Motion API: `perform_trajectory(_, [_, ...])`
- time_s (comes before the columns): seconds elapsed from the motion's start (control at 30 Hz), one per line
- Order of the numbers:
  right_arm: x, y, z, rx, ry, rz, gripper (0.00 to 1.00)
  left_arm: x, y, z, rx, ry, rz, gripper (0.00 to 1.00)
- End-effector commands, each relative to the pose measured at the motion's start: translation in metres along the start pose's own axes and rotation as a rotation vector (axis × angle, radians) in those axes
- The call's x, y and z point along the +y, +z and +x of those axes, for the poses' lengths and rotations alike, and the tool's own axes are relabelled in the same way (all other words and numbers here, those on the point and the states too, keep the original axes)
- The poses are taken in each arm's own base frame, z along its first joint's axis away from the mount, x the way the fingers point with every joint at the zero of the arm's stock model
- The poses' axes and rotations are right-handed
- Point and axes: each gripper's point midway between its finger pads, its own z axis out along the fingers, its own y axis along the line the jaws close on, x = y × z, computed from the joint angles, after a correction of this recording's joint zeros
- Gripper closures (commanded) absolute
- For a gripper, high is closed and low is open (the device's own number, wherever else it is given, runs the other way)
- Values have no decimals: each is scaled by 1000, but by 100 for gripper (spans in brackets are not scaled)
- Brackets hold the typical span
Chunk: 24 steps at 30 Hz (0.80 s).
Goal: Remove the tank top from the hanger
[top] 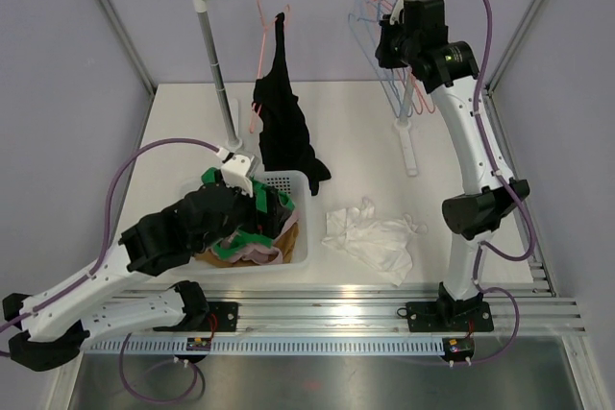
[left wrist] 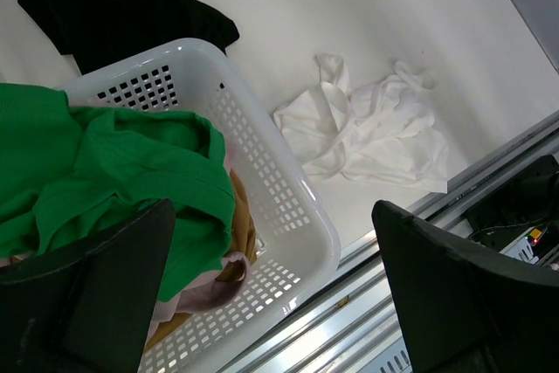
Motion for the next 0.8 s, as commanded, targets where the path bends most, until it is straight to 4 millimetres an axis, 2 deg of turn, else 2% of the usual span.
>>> perform_trajectory(0.0, [5, -20, -12, -62, 40, -22, 76, -12, 9, -6, -26, -30, 35, 1])
perform_trajectory(0.07, [5, -34, -18, -88, 43, -28, 71, -21, 14, -7, -21, -39, 67, 1])
perform_trajectory(0.13, [7, -42, -20, -97, 49, -40, 56, -29, 26, -3, 3, -38, 78, 1])
perform_trajectory(0.17, [8, -56, -27, -119, 52, -49, 47, -36, 29, -5, -2, -41, 98, 1])
perform_trajectory(0.2, [9, -62, -27, -119, 55, -52, 38, -41, 33, -6, 0, -40, 107, 1])
perform_trajectory(0.3, [12, -94, -33, -151, 56, -79, 26, -59, 54, -4, 18, -16, 116, 1])
perform_trajectory(0.33, [13, -104, -35, -167, 57, -88, 11, -65, 65, -1, 34, -6, 111, 1])
perform_trajectory(0.37, [11, -121, -34, -181, 60, -88, 1, -72, 73, -1, 30, 0, 112, 1])
perform_trajectory(0.4, [18, -132, -36, -197, 56, -133, 1, -76, 80, 1, 36, 7, 107, 1])
perform_trajectory(0.43, [21, -141, -34, -205, 40, -156, 1, -80, 97, 11, 70, 21, 88, 1])
perform_trajectory(0.47, [24, -169, -39, -249, 35, -187, 1, -89, 105, 14, 73, 21, 102, 1])
perform_trajectory(0.5, [25, -168, -23, -222, 38, -203, 0, -94, 113, 19, 86, 23, 106, 1])
perform_trajectory(0.53, [25, -176, -18, -226, 48, -208, 0, -100, 122, 26, 105, 31, 112, 1])
perform_trajectory(0.57, [24, -210, -20, -286, 59, -222, 1, -113, 138, 37, 134, 42, 129, 1])
perform_trajectory(0.6, [25, -203, 0, -261, 91, -236, 0, -119, 147, 44, 151, 50, 132, 1])
perform_trajectory(0.63, [28, -212, 8, -273, 99, -262, 0, -124, 155, 50, 167, 56, 132, 1])
perform_trajectory(0.67, [29, -230, 27, -280, 110, -293, 1, -133, 172, 62, 204, 72, 127, 1])
perform_trajectory(0.73, [33, -246, 38, -310, 137, -332, 0, -141, 186, 73, 237, 84, 127, 1])
perform_trajectory(0.77, [34, -268, 42, -348, 138, -358, 1, -145, 194, 80, 255, 92, 128, 1])
